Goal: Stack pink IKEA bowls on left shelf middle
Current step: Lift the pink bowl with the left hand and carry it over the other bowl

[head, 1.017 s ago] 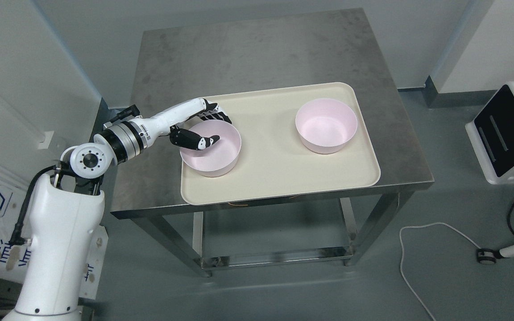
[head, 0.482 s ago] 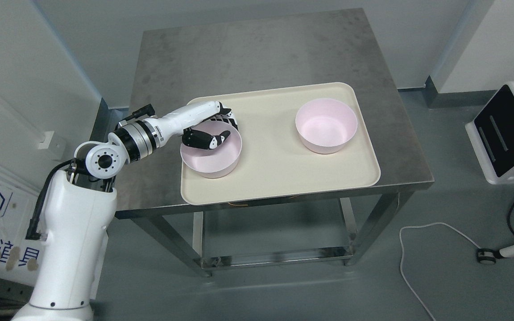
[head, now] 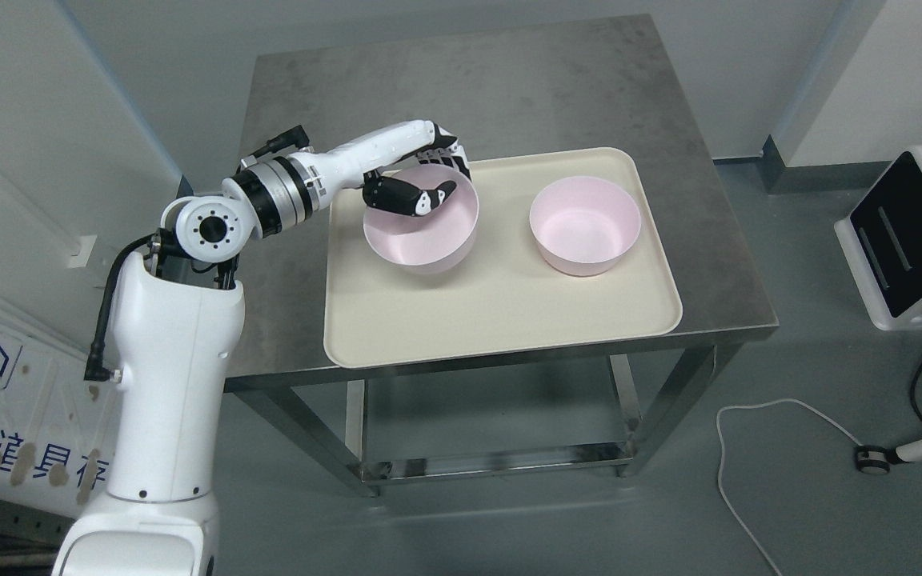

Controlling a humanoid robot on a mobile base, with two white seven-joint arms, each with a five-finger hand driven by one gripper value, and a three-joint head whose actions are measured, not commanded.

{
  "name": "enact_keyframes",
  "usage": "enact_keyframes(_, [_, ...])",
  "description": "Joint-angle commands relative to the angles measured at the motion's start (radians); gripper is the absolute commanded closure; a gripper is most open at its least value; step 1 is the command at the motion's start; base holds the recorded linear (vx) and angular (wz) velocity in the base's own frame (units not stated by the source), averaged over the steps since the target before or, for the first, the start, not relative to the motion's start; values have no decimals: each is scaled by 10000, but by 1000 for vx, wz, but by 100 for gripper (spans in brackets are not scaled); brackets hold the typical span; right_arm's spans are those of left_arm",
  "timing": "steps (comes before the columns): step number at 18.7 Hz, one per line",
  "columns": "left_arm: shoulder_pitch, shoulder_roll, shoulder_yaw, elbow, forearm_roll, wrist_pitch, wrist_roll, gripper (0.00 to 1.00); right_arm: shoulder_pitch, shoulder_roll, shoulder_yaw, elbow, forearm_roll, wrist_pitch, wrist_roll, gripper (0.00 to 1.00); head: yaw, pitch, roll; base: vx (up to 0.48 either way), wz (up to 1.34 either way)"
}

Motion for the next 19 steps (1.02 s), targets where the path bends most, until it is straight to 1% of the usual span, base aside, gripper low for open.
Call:
enact_keyframes(1, [-845,-1175,-2288,601,-70,106,279,99,0,-175,-107,3,77,-8,8,0,0,0,0,0,0])
enact_keyframes(4, [-1227,-1175,-4023,1627,-101,106,1733,99,0,-175,-107,3,77,-8,8,0,0,0,0,0,0])
enact_keyframes(7, [-1688,-1175,-4885,2626,-24,91,3375,99,0,-175,-107,3,77,-8,8,0,0,0,0,0,0])
enact_keyframes(8, [-1704,-1175,-5099,2704,-24,106,3654,99,0,-175,-107,3,77,-8,8,0,0,0,0,0,0])
enact_keyframes(11, [-1720,-1175,-5500,3026,7,106,3672,99,0,-175,-107,3,77,-8,8,0,0,0,0,0,0])
enact_keyframes(16, [-1735,-1175,-5332,3088,-24,121,3656,99,0,-175,-107,-12,77,-8,8,0,0,0,0,0,0])
enact_keyframes(19, [-1842,-1175,-4995,3088,-24,121,3748,98,0,-175,-107,3,77,-8,8,0,0,0,0,0,0])
